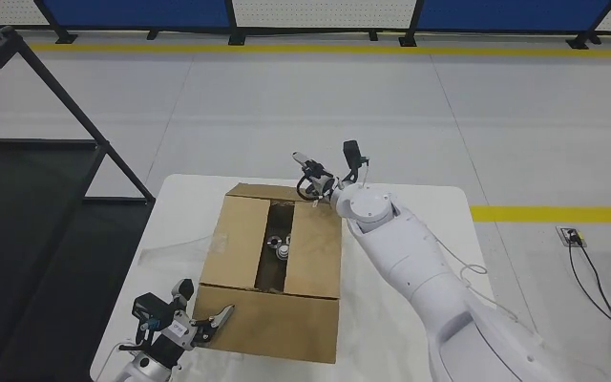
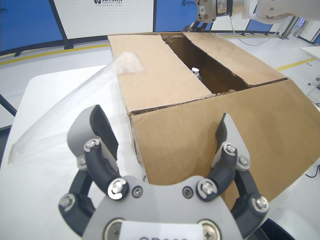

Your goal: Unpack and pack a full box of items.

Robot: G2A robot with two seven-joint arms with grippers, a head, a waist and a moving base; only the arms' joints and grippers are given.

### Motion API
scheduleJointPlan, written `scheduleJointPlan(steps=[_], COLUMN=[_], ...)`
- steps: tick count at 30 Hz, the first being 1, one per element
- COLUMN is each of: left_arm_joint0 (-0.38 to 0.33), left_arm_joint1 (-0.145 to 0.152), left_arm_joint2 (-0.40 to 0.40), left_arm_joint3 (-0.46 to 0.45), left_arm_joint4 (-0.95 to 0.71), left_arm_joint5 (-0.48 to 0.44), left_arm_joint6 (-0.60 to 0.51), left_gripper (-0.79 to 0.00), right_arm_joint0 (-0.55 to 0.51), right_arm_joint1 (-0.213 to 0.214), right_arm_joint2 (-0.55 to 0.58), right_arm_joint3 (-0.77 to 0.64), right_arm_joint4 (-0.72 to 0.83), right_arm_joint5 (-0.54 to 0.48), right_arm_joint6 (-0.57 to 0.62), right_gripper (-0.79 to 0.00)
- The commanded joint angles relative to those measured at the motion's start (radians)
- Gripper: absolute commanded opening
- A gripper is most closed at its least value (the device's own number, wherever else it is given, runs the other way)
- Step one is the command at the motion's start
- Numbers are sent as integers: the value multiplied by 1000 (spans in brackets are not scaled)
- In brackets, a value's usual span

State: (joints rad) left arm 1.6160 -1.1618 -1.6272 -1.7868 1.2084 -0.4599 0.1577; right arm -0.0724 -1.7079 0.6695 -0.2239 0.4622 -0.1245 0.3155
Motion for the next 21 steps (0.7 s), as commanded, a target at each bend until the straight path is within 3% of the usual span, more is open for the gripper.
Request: scheduleJointPlan(steps=[1, 9, 13, 16, 21], left_arm_joint0=[-1, -5, -30, -57, -95], left_arm_joint1=[-1, -2, -6, -9, -8], left_arm_joint2=[-4, -78, -103, -108, -75], left_arm_joint3=[-2, 5, 29, 53, 94], left_arm_joint4=[-19, -180, -284, -297, -246], left_arm_joint5=[11, 60, 141, 218, 229], left_arm_joint6=[2, 2, -42, -69, -136], left_gripper=[0, 0, 0, 0, 0], right_arm_joint0=[-2, -13, -19, -25, -36], right_arm_joint1=[1, 10, 18, 25, 38], right_arm_joint2=[10, 56, 80, 102, 134], right_arm_joint3=[-2, -20, -28, -38, -59], right_arm_joint4=[5, 22, 30, 41, 57], right_arm_joint5=[-16, -113, -152, -184, -216], right_arm_joint6=[-4, -2, 10, 29, 84], right_gripper=[0, 0, 0, 0, 0])
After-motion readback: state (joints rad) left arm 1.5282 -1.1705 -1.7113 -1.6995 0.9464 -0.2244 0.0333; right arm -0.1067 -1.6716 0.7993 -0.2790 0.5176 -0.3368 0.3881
